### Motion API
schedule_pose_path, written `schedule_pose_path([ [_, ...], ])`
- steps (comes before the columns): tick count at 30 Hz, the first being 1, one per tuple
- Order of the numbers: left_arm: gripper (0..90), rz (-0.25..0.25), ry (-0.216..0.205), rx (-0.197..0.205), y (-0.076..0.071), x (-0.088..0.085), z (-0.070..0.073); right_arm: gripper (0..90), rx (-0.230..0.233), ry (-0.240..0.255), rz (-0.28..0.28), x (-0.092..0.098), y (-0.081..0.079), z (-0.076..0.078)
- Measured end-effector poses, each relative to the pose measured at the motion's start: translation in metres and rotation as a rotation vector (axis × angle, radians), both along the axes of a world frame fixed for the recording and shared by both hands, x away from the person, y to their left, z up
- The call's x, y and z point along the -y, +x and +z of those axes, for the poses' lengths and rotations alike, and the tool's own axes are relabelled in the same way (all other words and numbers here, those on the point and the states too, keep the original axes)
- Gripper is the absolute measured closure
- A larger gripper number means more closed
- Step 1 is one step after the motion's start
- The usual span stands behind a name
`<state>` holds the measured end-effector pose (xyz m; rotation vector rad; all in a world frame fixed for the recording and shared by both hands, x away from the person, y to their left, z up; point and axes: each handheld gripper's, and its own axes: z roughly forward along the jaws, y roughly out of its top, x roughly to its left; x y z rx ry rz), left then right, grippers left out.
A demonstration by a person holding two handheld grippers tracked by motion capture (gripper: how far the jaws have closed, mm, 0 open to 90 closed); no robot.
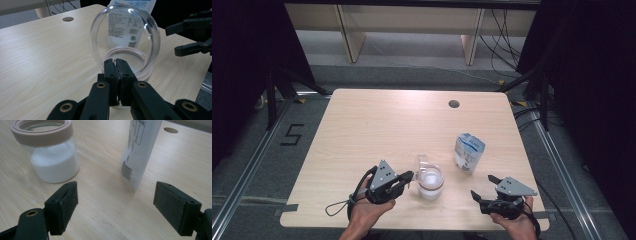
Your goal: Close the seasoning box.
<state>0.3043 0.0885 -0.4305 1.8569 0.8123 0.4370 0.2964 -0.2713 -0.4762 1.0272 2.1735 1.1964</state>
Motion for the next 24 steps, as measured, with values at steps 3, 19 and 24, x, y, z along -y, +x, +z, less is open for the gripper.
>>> schedule_pose_path([
  [3, 86.6, -0.007, -0.012, 0.0, 0.0, 0.001, -0.001, 20.4, 0.0, -0.001, 0.001, 0.0, 0.0, 0.0],
  [19, 52.6, -0.053, -0.119, -0.088, -0.008, -0.004, -0.009, 20.5, 0.0, 0.028, 0.005, 0.002, 0.001, 0.001],
  [24, 40.7, -0.049, -0.091, -0.098, -0.011, -0.011, -0.013, 20.1, -0.023, 0.065, 0.0, 0.002, -0.001, 0.002],
])
